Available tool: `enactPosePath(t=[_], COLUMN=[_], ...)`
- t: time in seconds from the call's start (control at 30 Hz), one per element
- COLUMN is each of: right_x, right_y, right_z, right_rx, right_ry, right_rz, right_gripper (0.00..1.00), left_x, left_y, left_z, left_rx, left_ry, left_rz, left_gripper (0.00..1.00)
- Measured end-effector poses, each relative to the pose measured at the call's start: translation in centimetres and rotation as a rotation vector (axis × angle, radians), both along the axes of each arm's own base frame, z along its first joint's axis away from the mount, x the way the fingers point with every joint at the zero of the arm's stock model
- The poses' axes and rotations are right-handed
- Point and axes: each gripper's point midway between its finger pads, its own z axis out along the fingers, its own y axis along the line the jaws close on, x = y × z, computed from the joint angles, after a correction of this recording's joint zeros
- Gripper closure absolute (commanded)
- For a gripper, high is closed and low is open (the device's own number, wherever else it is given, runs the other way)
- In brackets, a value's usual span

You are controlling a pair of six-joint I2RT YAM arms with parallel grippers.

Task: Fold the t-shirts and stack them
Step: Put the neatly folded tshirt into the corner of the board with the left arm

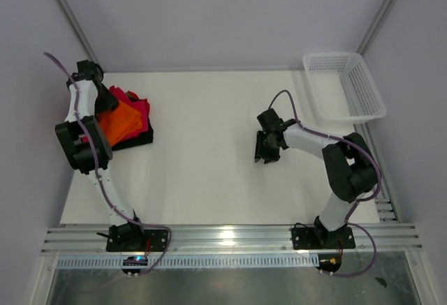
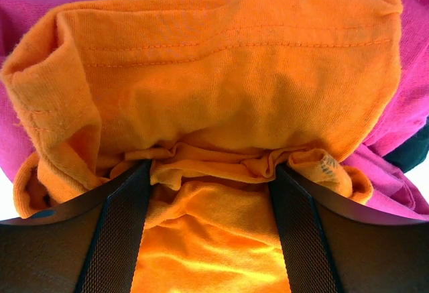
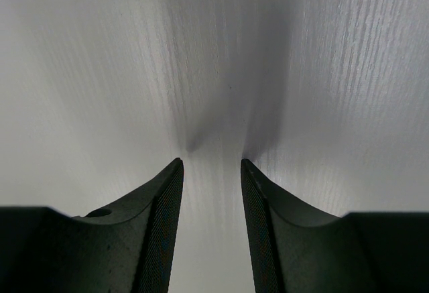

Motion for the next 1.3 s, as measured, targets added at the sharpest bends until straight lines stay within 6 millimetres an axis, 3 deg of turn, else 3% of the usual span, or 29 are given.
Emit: enactPosePath(t=[0.27, 0.4, 0.47, 0.63, 0.77, 0.87, 1.1, 1.3], right_x=[0.0, 0.0, 0.0, 0.0, 0.0, 0.1, 0.2, 0.2], right_y=[0.0, 0.0, 0.1, 0.1, 0.3, 0.5, 1.6, 2.1], right_z=[0.0, 0.0, 0.0, -0.1, 0.0, 0.0, 0.1, 0.1], right_rx=[0.000, 0.004, 0.007, 0.019, 0.033, 0.045, 0.106, 0.139], right_ry=[-0.001, 0.000, 0.000, -0.007, -0.014, -0.017, -0.024, -0.025], right_rz=[0.000, -0.005, -0.008, -0.018, -0.020, -0.021, -0.023, -0.019], right_gripper=[0.56, 0.56, 0.56, 0.56, 0.56, 0.56, 0.56, 0.55], left_x=[0.0, -0.6, -0.9, -2.0, -4.4, -6.8, -11.2, -12.0], left_y=[-0.4, -1.6, -2.5, -4.7, -6.2, -7.7, -10.1, -10.3], left_z=[0.6, 2.7, 4.6, 12.8, 19.4, 22.2, 23.3, 23.7], left_rx=[-0.015, -0.038, -0.046, -0.039, -0.027, -0.036, -0.073, -0.066], left_ry=[-0.024, -0.070, -0.110, -0.300, -0.460, -0.536, -0.598, -0.605], left_rz=[-0.007, -0.028, -0.043, -0.094, -0.122, -0.150, -0.195, -0.196], left_gripper=[0.30, 0.28, 0.27, 0.27, 0.26, 0.25, 0.19, 0.18])
